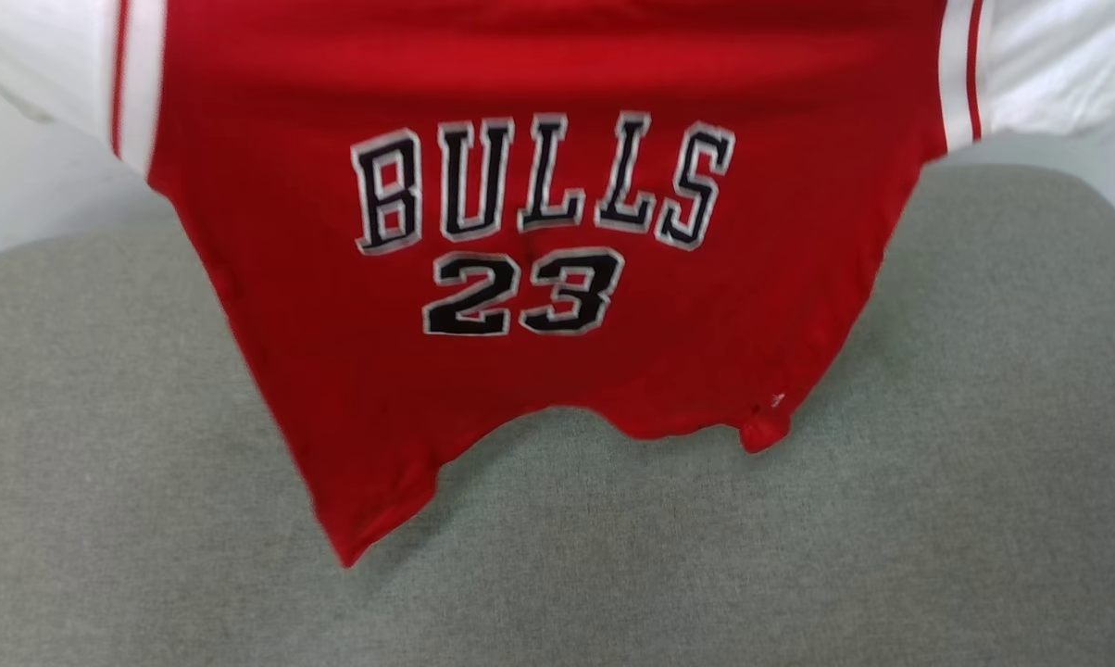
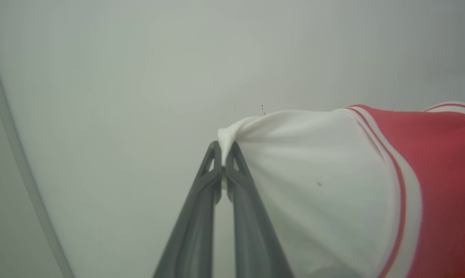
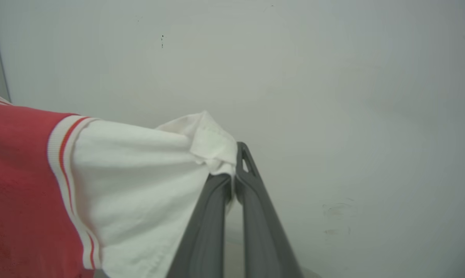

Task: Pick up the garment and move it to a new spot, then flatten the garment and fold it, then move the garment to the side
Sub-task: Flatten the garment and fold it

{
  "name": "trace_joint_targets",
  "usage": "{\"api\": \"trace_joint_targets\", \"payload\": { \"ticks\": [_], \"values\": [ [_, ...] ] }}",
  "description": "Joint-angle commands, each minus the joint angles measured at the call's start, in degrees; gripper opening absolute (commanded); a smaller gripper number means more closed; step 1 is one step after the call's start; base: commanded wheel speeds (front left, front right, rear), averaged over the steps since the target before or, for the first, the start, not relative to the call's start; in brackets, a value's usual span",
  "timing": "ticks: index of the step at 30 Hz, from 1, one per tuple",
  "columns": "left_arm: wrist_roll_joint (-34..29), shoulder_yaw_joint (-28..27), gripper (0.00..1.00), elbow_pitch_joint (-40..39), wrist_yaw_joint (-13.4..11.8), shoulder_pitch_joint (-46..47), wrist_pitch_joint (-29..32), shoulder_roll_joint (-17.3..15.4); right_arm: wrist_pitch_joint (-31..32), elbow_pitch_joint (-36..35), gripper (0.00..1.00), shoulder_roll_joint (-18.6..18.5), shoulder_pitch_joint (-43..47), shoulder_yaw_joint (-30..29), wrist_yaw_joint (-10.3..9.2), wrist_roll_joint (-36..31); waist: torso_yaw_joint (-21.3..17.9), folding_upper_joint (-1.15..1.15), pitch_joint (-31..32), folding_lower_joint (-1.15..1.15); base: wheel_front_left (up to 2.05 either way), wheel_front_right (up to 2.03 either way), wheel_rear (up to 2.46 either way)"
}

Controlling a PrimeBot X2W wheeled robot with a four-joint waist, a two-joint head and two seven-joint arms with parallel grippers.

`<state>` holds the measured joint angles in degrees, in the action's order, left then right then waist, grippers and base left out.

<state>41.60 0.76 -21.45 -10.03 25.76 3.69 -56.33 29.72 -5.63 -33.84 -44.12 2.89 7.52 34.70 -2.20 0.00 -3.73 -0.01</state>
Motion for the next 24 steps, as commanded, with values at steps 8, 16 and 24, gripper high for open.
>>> {"api": "trace_joint_targets", "payload": {
  "ticks": [8,16,24],
  "values": [
    [0.12,2.22,0.00,7.87,4.45,15.39,-0.42,-0.95,-3.40,6.15,0.00,2.42,-11.99,0.15,-0.06,-4.66,-0.58,0.00,-11.84,0.01,0.00,0.00,0.00],
    [-3.56,9.22,0.00,21.36,9.89,39.02,-1.32,3.13,-6.52,16.08,0.00,3.05,-28.73,2.21,-0.08,-10.12,0.33,0.00,-23.73,0.01,0.00,0.00,0.00],
    [-7.84,14.07,0.00,37.89,13.27,60.29,-6.92,11.26,-13.25,28.34,0.00,5.71,-45.73,0.28,-0.08,-16.94,2.26,0.00,-32.12,0.01,0.00,0.00,0.00]
  ]
}}
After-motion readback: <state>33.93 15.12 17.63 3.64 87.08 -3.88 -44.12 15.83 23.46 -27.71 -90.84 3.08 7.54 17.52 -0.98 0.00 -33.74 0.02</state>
